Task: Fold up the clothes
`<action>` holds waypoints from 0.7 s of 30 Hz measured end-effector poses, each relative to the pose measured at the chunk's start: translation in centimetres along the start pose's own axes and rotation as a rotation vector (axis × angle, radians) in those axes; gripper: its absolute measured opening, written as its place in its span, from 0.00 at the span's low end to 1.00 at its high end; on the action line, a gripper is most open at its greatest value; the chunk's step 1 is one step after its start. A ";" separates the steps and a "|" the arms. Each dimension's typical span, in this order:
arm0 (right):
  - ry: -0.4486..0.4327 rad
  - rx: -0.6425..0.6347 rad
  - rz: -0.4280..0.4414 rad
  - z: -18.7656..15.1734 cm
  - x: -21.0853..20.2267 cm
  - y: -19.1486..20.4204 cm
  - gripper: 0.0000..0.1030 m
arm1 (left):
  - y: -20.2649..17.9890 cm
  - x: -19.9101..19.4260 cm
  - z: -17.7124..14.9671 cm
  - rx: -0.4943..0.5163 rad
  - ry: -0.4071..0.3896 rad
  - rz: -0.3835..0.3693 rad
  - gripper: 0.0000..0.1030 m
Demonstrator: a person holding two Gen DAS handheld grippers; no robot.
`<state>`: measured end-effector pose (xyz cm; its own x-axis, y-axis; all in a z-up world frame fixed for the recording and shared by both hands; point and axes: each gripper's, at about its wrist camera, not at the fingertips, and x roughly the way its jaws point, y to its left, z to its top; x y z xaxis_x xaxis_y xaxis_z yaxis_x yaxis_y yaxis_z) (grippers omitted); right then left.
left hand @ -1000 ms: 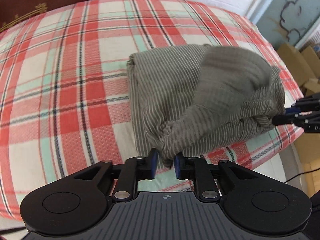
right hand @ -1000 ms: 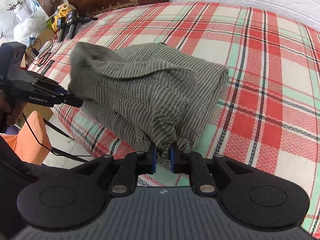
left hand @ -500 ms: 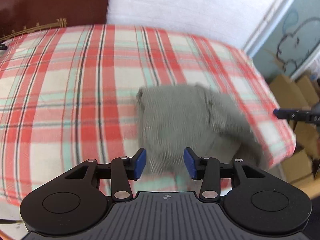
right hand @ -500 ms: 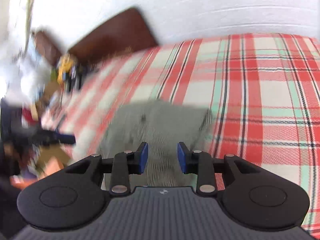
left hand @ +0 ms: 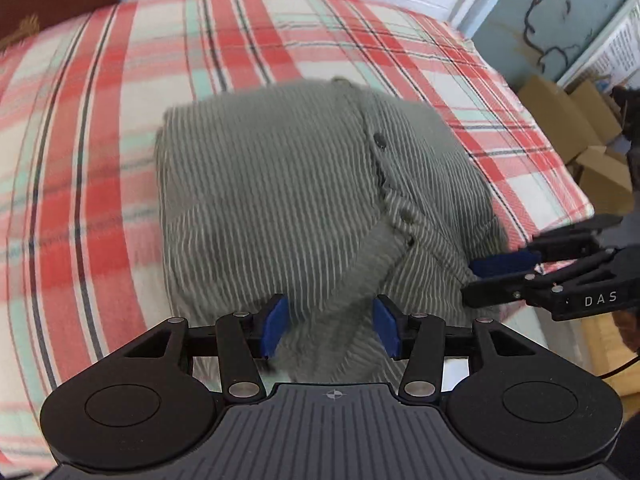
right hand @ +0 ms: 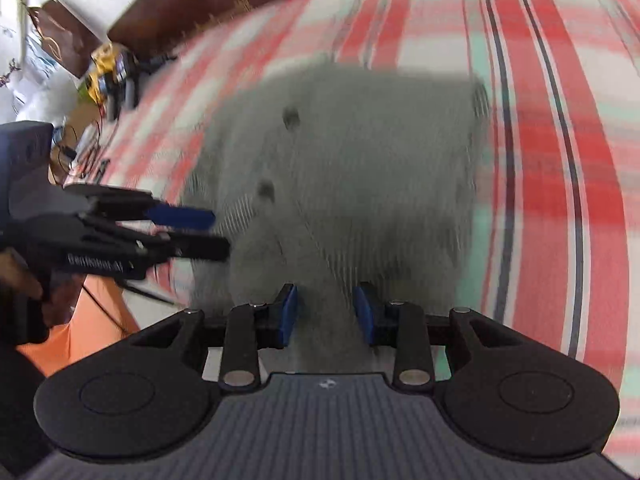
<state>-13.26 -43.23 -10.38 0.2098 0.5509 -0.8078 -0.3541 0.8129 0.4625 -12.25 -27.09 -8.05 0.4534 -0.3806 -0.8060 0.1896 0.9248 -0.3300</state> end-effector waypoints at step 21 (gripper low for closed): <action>-0.214 0.298 -0.062 6.1 -1.2 -6.0 0.39 | 6.8 3.9 5.2 -0.108 0.037 0.037 0.45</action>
<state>-5.85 -47.62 -10.00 0.4195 0.5000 -0.7577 -0.0607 0.8482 0.5262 -4.66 -22.26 -10.84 0.4254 -0.3478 -0.8355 0.0773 0.9338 -0.3493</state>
